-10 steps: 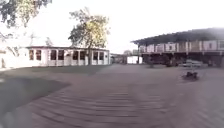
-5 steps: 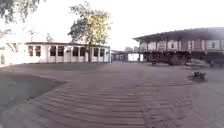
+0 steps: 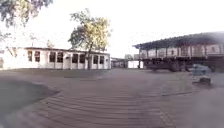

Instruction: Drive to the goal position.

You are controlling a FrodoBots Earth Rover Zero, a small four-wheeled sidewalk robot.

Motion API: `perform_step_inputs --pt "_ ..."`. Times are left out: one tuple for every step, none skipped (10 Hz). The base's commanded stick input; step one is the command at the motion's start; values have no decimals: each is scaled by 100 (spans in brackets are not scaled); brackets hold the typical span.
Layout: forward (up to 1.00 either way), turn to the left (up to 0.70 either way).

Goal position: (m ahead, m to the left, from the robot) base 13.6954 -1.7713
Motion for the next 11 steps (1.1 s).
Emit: perform_step_inputs --pt "70 0" --pt "70 0" --pt "70 0" --pt "70 0" --pt "70 0" --pt "70 0" --pt "70 0" --pt "70 0" --pt "70 0" --pt "70 0" --pt "70 0"
